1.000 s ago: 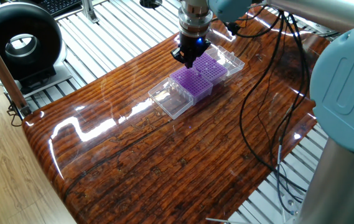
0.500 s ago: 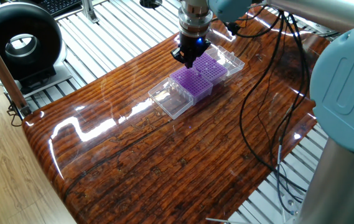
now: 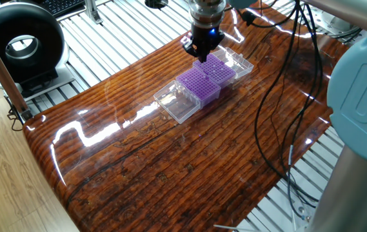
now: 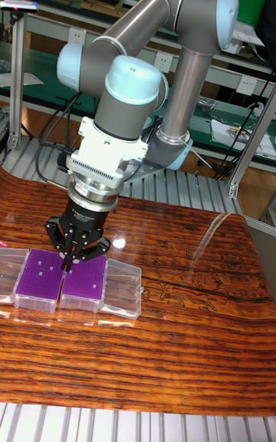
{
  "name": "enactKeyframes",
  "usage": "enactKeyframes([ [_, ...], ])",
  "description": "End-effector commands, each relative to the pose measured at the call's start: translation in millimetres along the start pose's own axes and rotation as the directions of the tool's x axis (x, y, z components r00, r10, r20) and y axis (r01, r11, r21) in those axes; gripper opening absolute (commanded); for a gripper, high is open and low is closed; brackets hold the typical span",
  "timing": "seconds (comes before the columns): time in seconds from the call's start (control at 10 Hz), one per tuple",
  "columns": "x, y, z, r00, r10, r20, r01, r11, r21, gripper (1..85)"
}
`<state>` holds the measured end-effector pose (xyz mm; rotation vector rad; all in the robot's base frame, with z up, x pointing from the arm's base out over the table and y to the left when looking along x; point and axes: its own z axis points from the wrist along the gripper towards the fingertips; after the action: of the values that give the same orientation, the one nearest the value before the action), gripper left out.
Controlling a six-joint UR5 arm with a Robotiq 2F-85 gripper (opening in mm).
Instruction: Transfer all small pipette tips from one holder to another
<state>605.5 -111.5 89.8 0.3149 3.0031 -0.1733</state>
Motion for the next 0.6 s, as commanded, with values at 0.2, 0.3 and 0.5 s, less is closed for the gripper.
enactKeyframes([
  [0.2,-8.5,-17.1,2.6,0.999,-0.041,0.019,0.042,0.999,-0.013,1.3],
  [0.3,-8.3,-18.2,4.1,0.999,-0.042,0.022,0.043,0.999,-0.016,1.3],
  [0.5,-7.6,-17.2,6.6,0.999,-0.040,0.029,0.041,0.999,-0.026,1.3],
])
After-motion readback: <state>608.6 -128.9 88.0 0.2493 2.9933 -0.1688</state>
